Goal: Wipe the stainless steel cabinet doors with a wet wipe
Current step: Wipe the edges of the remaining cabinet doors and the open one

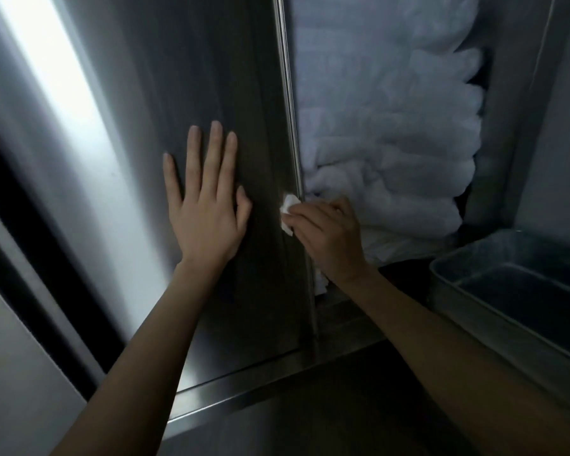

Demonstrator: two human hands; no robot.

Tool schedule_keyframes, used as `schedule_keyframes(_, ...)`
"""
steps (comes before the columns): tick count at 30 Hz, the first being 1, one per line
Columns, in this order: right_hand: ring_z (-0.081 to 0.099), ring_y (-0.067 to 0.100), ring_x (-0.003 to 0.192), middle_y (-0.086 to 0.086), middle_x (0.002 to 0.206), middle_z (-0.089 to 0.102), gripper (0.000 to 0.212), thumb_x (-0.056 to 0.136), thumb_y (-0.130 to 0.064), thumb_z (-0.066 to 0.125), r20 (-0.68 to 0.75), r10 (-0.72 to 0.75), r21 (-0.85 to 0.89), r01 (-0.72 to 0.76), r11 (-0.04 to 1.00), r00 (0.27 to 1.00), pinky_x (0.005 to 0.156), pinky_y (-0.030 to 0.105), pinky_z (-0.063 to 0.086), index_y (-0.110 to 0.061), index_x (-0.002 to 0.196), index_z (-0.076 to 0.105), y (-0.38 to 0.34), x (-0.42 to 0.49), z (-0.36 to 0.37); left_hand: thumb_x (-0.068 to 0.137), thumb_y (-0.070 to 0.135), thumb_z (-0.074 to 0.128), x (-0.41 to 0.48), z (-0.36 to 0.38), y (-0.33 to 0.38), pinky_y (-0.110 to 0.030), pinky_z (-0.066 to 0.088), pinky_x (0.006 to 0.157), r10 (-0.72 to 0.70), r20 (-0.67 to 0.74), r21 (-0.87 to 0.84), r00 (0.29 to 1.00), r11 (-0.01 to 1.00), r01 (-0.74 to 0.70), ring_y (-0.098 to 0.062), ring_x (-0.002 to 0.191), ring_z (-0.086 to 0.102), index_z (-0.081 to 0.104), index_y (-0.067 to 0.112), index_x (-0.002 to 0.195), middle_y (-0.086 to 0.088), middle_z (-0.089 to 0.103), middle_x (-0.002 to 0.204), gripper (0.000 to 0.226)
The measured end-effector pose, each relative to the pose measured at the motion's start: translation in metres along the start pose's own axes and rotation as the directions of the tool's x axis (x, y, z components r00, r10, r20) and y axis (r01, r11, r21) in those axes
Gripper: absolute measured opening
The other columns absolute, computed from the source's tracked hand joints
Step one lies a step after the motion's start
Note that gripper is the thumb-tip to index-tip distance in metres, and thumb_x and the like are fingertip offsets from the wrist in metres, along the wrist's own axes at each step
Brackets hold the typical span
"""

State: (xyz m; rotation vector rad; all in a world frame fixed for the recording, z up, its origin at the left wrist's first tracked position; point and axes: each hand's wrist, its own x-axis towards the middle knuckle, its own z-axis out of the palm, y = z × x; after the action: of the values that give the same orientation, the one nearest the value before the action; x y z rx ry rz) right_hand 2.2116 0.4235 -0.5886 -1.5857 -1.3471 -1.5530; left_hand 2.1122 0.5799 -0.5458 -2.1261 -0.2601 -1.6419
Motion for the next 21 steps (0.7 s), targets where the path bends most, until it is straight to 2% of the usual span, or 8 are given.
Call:
schedule_keyframes(3, 0.068, 0.018, 0.075, 0.004, 0.084, 0.073, 0.009, 0.082, -0.012, 0.068, 0.045, -0.002, 0.025, 0.001, 1.000, 0.999, 0.070, 0.031, 0.040, -0.010, 0.078, 0.074, -0.007, -0.037, 0.004, 0.094, 0.020, 0.042, -0.021, 0.000, 0.001, -0.052, 0.010, 0.119, 0.015, 0.033, -0.022, 0.999, 1.000, -0.014, -0.029, 0.149, 0.016, 0.026, 0.012, 0.153, -0.008, 0.022, 0.160, 0.062)
schedule_keyframes(7, 0.066, 0.017, 0.073, 0.001, 0.085, 0.072, 0.008, 0.082, -0.011, 0.069, 0.208, -0.041, 0.047, 0.032, 0.998, 0.977, 0.072, 0.032, 0.036, -0.013, 0.076, 0.073, -0.020, -0.093, 0.009, 0.091, 0.019, 0.046, -0.072, -0.002, 0.002, -0.050, 0.011, 0.118, 0.132, 0.110, -0.007, 0.985, 0.991, -0.132, -0.029, 0.147, 0.018, 0.030, 0.011, 0.152, -0.009, 0.023, 0.158, 0.063)
schedule_keyframes(9, 0.065, 0.017, 0.069, 0.001, 0.085, 0.071, 0.006, 0.076, -0.011, 0.075, 0.294, -0.058, 0.074, 0.038, 0.997, 0.954, 0.072, 0.031, 0.034, -0.015, 0.073, 0.072, -0.029, -0.120, 0.009, 0.091, 0.020, 0.045, -0.082, 0.000, 0.003, -0.049, 0.010, 0.118, 0.133, 0.111, 0.007, 0.985, 0.991, -0.135, -0.030, 0.146, 0.019, 0.031, 0.011, 0.151, -0.009, 0.023, 0.157, 0.063)
schedule_keyframes(12, 0.062, 0.015, 0.062, -0.001, 0.079, 0.071, 0.015, 0.065, -0.011, 0.084, 0.461, -0.139, 0.123, 0.092, 0.988, 0.877, 0.068, 0.028, 0.039, -0.019, 0.065, 0.071, -0.038, -0.146, 0.012, 0.090, 0.019, 0.046, -0.083, 0.006, 0.005, -0.048, 0.007, 0.119, 0.114, 0.089, 0.022, 0.989, 0.993, -0.117, -0.030, 0.147, 0.018, 0.030, 0.012, 0.152, -0.007, 0.022, 0.158, 0.064)
schedule_keyframes(15, 0.061, 0.012, 0.062, -0.004, 0.075, 0.069, 0.013, 0.066, -0.014, 0.082, 0.566, -0.214, 0.123, 0.175, 0.977, 0.796, 0.065, 0.022, 0.047, -0.023, 0.068, 0.072, -0.035, -0.148, 0.014, 0.092, 0.019, 0.043, -0.084, 0.009, 0.004, -0.048, 0.009, 0.119, 0.110, 0.065, 0.017, 0.992, 0.994, -0.111, -0.028, 0.148, 0.016, 0.030, 0.012, 0.152, -0.007, 0.025, 0.157, 0.061)
schedule_keyframes(17, 0.063, 0.013, 0.068, -0.002, 0.083, 0.070, 0.011, 0.070, -0.015, 0.080, 0.521, -0.226, 0.118, 0.193, 0.974, 0.823, 0.069, 0.025, 0.047, -0.023, 0.075, 0.073, -0.028, -0.137, 0.011, 0.094, 0.020, 0.040, -0.085, 0.010, 0.003, -0.049, 0.010, 0.119, 0.115, 0.060, 0.015, 0.992, 0.993, -0.116, -0.027, 0.149, 0.015, 0.031, 0.012, 0.152, -0.008, 0.026, 0.157, 0.059)
schedule_keyframes(19, 0.065, 0.016, 0.075, 0.002, 0.089, 0.071, 0.009, 0.074, -0.014, 0.076, 0.393, -0.194, 0.111, 0.164, 0.980, 0.899, 0.076, 0.032, 0.042, -0.019, 0.081, 0.073, -0.020, -0.115, 0.007, 0.094, 0.021, 0.039, -0.085, 0.011, 0.002, -0.049, 0.010, 0.119, 0.119, 0.061, 0.024, 0.991, 0.992, -0.120, -0.027, 0.149, 0.015, 0.031, 0.012, 0.152, -0.008, 0.026, 0.157, 0.058)
schedule_keyframes(21, 0.066, 0.019, 0.077, 0.004, 0.087, 0.071, 0.006, 0.077, -0.013, 0.074, 0.253, -0.116, 0.090, 0.096, 0.991, 0.961, 0.076, 0.034, 0.039, -0.013, 0.083, 0.073, -0.013, -0.090, 0.006, 0.094, 0.021, 0.041, -0.086, 0.012, 0.002, -0.049, 0.010, 0.119, 0.122, 0.059, 0.035, 0.991, 0.992, -0.124, -0.028, 0.148, 0.016, 0.031, 0.012, 0.152, -0.007, 0.026, 0.157, 0.060)
